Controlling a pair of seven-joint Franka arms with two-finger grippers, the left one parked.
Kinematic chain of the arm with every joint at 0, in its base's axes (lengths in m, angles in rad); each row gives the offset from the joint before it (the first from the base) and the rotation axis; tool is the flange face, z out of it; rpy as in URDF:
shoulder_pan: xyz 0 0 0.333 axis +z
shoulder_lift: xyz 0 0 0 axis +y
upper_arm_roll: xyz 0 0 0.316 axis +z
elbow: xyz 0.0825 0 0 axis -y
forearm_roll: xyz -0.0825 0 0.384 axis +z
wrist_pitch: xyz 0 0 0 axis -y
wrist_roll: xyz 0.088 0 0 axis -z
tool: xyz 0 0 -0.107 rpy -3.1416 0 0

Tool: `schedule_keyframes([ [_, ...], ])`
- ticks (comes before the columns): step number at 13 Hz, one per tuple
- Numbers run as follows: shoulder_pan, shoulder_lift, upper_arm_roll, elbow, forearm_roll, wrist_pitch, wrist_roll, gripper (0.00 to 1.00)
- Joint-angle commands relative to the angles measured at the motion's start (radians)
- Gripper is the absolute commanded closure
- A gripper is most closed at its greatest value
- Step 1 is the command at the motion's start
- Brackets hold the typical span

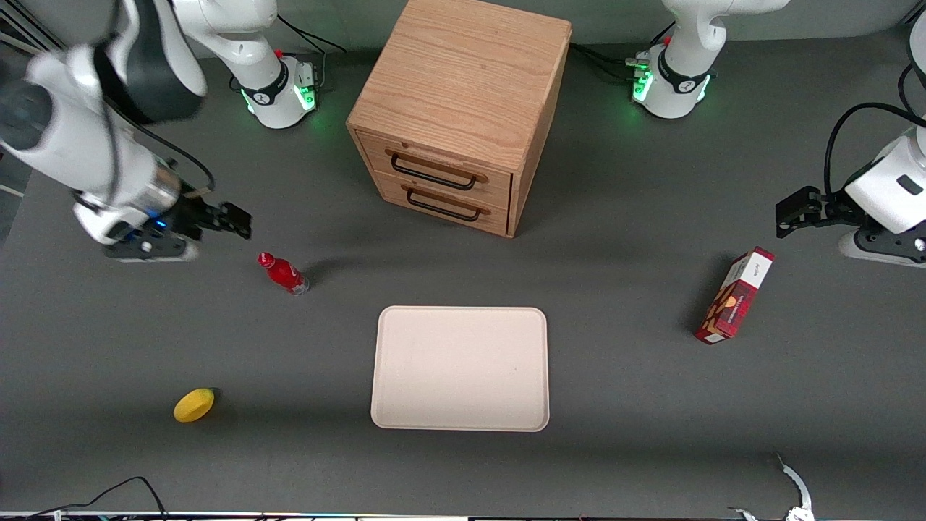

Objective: Place coke bottle on tray
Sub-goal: 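Move the open right gripper down over the red Coca-Cola bottle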

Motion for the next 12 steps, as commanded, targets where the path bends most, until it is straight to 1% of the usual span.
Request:
schedule_keyframes([
  [1,0.002,0.033,0.002,-0.107,0.016,0.172,0.046,0.0],
  [5,0.003,0.095,0.021,-0.191,0.007,0.356,0.078,0.0],
  [7,0.009,0.108,0.021,-0.22,0.004,0.415,0.08,0.0],
  [8,0.009,0.109,0.021,-0.222,0.003,0.415,0.078,0.13],
  [9,0.011,0.106,0.021,-0.222,-0.007,0.415,0.077,0.56],
  [10,0.011,0.107,0.021,-0.222,-0.023,0.415,0.078,0.89],
  [11,0.011,0.107,0.021,-0.222,-0.027,0.414,0.078,1.0],
  [12,0.011,0.106,0.021,-0.222,-0.027,0.412,0.078,1.0],
])
